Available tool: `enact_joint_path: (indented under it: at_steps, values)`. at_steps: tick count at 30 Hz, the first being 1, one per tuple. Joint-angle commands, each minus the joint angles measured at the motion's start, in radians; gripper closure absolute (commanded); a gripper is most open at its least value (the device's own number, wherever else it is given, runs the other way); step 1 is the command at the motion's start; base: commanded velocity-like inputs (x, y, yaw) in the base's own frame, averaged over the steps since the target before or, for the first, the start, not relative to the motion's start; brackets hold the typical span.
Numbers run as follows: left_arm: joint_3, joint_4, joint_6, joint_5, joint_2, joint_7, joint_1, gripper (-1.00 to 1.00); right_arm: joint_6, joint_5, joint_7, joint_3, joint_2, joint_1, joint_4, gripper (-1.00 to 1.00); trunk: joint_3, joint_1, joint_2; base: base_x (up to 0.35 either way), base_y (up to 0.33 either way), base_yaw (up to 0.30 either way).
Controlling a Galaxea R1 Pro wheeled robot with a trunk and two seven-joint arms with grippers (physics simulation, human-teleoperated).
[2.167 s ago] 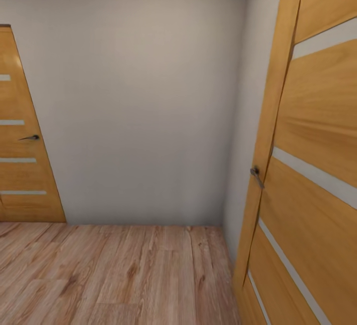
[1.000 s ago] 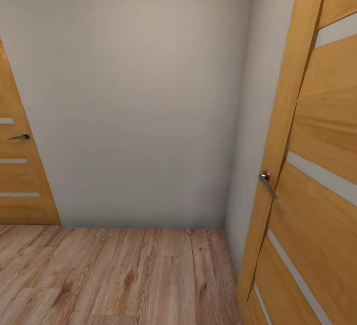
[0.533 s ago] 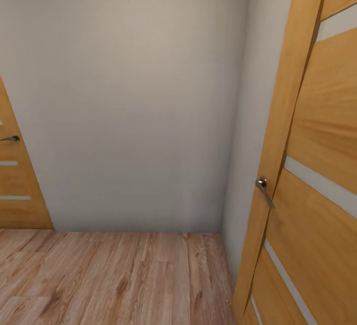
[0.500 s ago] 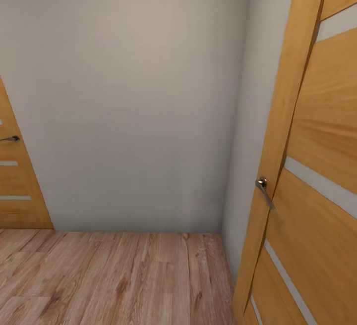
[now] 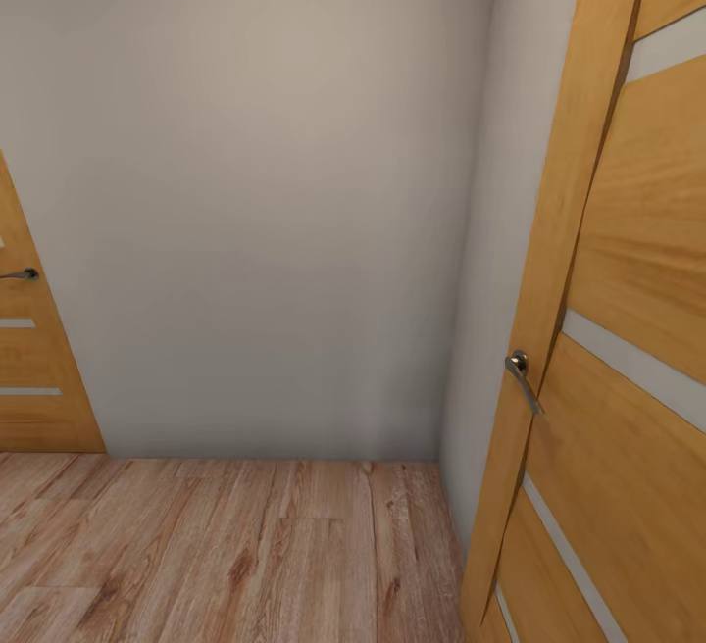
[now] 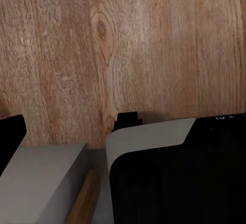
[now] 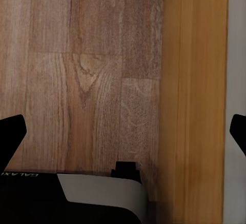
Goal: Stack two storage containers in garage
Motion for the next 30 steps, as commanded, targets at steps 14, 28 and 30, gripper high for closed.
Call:
enact_joint_path:
  at_steps: [14, 28, 30]
  values:
    - [-0.009, 0.002, 0.001, 0.009, -0.001, 0.002, -0.001, -1.00, -0.007, 0.004, 0.001, -0.005, 0.001, -0.001, 0.014, -1.00, -0.001, 0.000, -0.001, 0.000, 0.000, 0.000]
    - [-0.009, 0.002, 0.002, 0.009, -0.001, 0.002, -0.001, -1.00, -0.006, 0.003, 0.001, -0.005, 0.001, 0.002, 0.017, -1.00, -0.013, 0.000, -0.001, 0.000, 0.000, 0.130]
    - [-0.009, 0.002, 0.002, 0.009, -0.001, 0.002, -0.001, -1.00, -0.006, 0.003, 0.001, -0.005, 0.001, 0.002, 0.017, -1.00, -0.015, 0.000, -0.001, 0.000, 0.000, 0.185]
